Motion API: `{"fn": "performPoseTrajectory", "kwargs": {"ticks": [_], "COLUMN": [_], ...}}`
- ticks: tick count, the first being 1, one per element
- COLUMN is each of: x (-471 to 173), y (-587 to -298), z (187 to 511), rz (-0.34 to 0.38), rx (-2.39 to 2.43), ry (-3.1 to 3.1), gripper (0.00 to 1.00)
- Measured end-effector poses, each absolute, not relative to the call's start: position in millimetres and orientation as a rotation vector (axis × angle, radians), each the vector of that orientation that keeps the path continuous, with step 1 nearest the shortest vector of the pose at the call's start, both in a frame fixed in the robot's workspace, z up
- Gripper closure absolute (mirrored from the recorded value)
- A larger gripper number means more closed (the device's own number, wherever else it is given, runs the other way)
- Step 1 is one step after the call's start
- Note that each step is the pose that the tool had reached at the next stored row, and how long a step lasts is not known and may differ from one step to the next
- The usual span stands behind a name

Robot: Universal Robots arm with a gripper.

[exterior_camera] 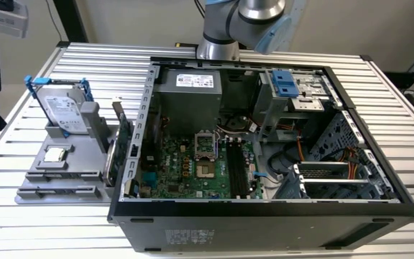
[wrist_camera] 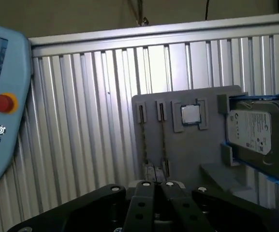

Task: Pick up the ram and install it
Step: 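Pick up the ram and move it above insertion slot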

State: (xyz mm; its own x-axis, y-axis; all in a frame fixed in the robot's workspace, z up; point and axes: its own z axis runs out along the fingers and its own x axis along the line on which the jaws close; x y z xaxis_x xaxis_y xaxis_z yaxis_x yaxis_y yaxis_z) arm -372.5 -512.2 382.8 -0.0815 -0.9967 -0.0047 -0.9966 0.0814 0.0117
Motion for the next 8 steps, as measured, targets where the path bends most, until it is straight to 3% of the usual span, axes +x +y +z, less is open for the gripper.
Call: {"fn": "performPoseTrajectory", "kwargs": {"ticks": [8], "x": [-372.6], "y": [-511.6], "z": [382.3], "rz": [-0.052], "rx": [2.225], "ry": [-2.244], "gripper": [1.0]}}
